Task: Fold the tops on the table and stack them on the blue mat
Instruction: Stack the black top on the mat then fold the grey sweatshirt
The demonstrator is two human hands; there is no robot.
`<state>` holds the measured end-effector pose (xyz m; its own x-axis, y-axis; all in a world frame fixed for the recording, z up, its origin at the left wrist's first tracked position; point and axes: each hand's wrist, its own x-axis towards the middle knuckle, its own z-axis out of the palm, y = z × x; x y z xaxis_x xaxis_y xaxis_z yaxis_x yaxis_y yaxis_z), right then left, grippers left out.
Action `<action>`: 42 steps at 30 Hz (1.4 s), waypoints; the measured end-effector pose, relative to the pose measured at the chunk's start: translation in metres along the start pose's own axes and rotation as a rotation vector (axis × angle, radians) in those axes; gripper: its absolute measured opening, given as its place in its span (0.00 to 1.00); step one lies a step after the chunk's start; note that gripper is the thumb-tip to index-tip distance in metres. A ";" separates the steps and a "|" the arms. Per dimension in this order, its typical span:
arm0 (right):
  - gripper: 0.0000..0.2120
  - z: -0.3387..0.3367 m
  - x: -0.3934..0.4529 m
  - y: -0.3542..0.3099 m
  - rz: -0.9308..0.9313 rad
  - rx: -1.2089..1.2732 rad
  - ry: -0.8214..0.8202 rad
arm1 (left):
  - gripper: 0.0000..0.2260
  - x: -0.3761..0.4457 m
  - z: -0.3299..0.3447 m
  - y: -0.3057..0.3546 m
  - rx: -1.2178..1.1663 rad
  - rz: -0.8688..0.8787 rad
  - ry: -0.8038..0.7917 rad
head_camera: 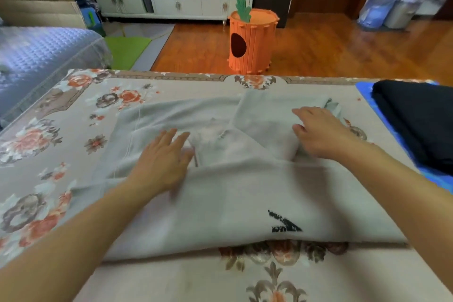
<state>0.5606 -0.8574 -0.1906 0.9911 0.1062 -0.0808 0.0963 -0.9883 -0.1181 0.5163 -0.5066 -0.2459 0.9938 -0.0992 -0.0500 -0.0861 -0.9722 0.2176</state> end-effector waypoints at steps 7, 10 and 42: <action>0.25 0.020 0.156 0.021 -0.011 -0.112 0.017 | 0.25 0.162 -0.011 -0.056 0.053 -0.100 0.039; 0.27 0.043 0.182 0.031 0.014 -0.094 0.025 | 0.26 0.190 0.000 -0.080 0.088 -0.115 0.012; 0.16 0.056 -0.063 0.068 -0.364 -0.186 0.181 | 0.10 -0.042 -0.007 -0.091 0.306 0.212 0.089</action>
<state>0.5000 -0.9257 -0.2486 0.8883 0.4462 0.1091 0.4403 -0.8948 0.0744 0.4832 -0.4121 -0.2571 0.9528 -0.2991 0.0528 -0.2939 -0.9518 -0.0881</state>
